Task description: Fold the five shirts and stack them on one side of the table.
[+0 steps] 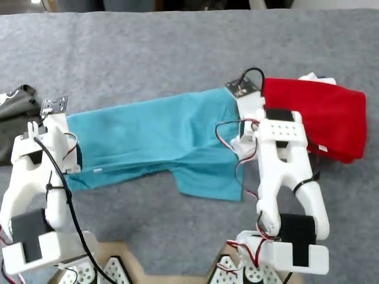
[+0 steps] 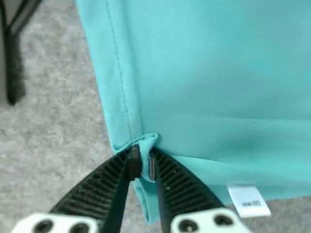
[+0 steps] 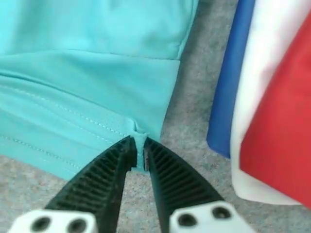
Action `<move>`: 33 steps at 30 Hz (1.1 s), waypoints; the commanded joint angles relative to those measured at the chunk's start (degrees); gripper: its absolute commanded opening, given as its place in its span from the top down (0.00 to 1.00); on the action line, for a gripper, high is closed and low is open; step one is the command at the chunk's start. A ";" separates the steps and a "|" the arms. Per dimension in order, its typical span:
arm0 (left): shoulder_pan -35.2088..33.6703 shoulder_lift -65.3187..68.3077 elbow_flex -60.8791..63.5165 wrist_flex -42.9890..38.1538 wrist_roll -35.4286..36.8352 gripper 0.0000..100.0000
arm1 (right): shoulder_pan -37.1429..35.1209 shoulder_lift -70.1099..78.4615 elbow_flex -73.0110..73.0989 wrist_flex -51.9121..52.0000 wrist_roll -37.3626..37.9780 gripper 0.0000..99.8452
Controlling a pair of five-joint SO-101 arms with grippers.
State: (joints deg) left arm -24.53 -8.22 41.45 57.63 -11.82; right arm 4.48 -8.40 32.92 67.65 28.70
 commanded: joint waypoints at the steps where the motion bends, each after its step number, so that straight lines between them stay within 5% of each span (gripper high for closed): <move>1: -0.92 -5.01 1.45 0.26 -0.26 0.97 | 1.05 -3.38 1.19 -0.26 0.44 0.99; 17: -2.59 -6.15 6.37 -3.52 0.18 0.97 | -1.67 -10.24 6.02 -0.26 -0.18 0.97; 24: -2.07 -6.77 6.20 -0.26 0.09 0.84 | -2.02 -12.62 7.60 2.99 2.11 0.72; 30: -2.59 -6.77 2.15 5.80 0.09 0.79 | -2.02 -16.40 6.73 3.08 -0.88 0.76; 33: -2.77 -6.77 -2.86 10.02 0.09 0.79 | -4.22 -16.40 3.91 5.01 -2.73 0.86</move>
State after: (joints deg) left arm -26.73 -13.41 44.09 64.40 -11.82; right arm 2.64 -23.08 40.48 71.25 27.65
